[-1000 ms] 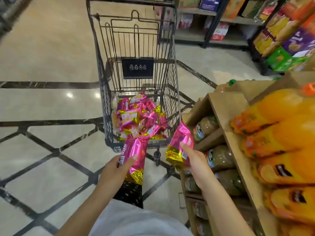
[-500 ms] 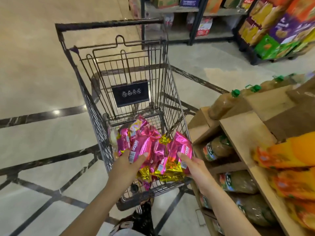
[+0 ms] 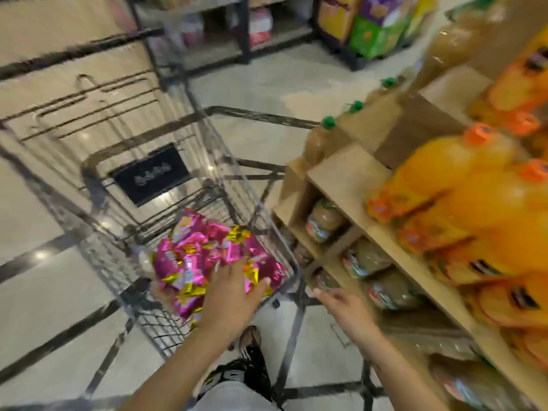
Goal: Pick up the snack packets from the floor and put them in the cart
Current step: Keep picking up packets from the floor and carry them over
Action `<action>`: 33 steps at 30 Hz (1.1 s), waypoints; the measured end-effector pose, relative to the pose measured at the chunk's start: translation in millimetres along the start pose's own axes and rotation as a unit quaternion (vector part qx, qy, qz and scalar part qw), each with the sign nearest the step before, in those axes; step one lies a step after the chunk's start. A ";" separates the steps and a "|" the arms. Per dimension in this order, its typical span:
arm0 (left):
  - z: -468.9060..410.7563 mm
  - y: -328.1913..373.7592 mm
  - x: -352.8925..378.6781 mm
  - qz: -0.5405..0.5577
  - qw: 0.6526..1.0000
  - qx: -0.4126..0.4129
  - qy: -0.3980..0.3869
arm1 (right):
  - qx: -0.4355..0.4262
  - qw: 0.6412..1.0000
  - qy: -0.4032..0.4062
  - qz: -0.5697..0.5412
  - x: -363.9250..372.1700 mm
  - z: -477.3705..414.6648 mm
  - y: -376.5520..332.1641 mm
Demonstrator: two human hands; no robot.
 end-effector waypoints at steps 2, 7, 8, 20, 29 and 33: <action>3.3 28.3 32.0 -0.103 0.993 0.046 -0.033 | 0.000 0.999 0.024 0.030 -20.0 24.6 36.3; 44.1 99.7 121.9 -0.280 0.938 0.174 -0.107 | 0.065 0.981 0.111 0.144 -56.6 94.3 163.9; 55.4 111.6 141.0 -0.302 0.926 0.196 -0.118 | 0.079 0.979 0.126 0.140 -60.3 110.6 189.9; 238.2 230.4 381.5 -0.507 0.731 0.400 -0.219 | 0.228 0.939 0.255 -0.026 -64.0 317.1 466.9; 362.0 277.0 509.1 -0.583 0.553 0.535 -0.262 | 0.324 0.831 0.366 -0.267 -3.4 443.7 602.3; 399.5 297.8 557.8 -0.598 0.491 0.575 -0.266 | 0.339 0.770 0.387 -0.377 21.4 468.3 639.0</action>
Point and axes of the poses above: each hand's wrist, its own z-axis away from the middle knuckle, its own x-axis out of the palm, y = z × x, the point moved 4 cm from there along -z, towards the middle knuckle, and after that the axes turned 10 degrees about -y, right-handed, at the moved point
